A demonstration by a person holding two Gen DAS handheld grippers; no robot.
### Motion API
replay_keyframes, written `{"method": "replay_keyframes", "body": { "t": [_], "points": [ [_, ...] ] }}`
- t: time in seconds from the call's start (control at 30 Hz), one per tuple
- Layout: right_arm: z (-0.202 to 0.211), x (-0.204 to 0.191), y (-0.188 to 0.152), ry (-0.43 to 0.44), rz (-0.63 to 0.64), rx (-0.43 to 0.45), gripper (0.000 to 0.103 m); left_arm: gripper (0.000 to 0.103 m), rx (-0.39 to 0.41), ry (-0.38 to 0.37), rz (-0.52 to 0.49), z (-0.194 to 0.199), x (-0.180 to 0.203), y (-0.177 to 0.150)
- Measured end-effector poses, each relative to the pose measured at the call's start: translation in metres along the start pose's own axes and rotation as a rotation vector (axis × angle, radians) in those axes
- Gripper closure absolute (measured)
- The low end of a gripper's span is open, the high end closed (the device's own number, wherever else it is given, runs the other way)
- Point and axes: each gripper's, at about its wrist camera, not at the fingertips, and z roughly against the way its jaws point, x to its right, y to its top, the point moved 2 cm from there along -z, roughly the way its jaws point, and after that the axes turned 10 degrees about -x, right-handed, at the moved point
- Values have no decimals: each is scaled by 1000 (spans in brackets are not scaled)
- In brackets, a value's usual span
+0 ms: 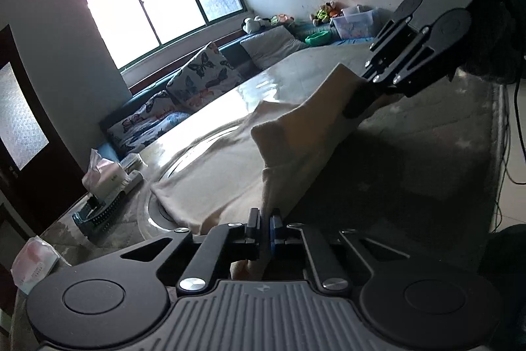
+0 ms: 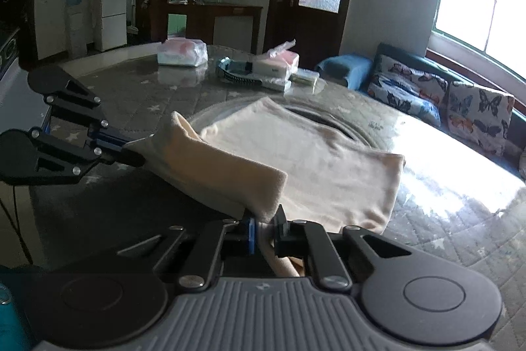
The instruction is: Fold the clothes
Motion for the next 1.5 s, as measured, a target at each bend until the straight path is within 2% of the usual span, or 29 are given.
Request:
{"method": "replay_keyframes", "body": {
  "t": [0.17,0.37,0.57,0.83,1.1,1.23,1.4,1.47,1.5],
  "points": [
    [27,-14,-6,28,34,1,95,98,8,-43,19,37,6,-7],
    [69,-49,-29,64,52,-17,95,98,22,-97,59,80,19,-26],
    [79,-67,-42,66,44,-46,95,98,18,-98,76,80,27,-33],
    [79,-59,-30,47,49,-30,95,99,45,-55,112,71,9,-20],
    [60,-23,14,18,52,-11,95,99,71,26,157,29,-40,21],
    [12,8,35,4,-3,-52,95,99,42,76,162,-17,-66,42],
    [-48,47,62,-14,-71,-102,93,98,-88,103,246,-98,-94,53],
    [-72,62,73,-21,-99,-122,92,98,-130,114,287,-117,-99,50],
    [-80,66,71,-22,-130,-123,88,98,-144,123,301,-124,-101,47]
  ]
}}
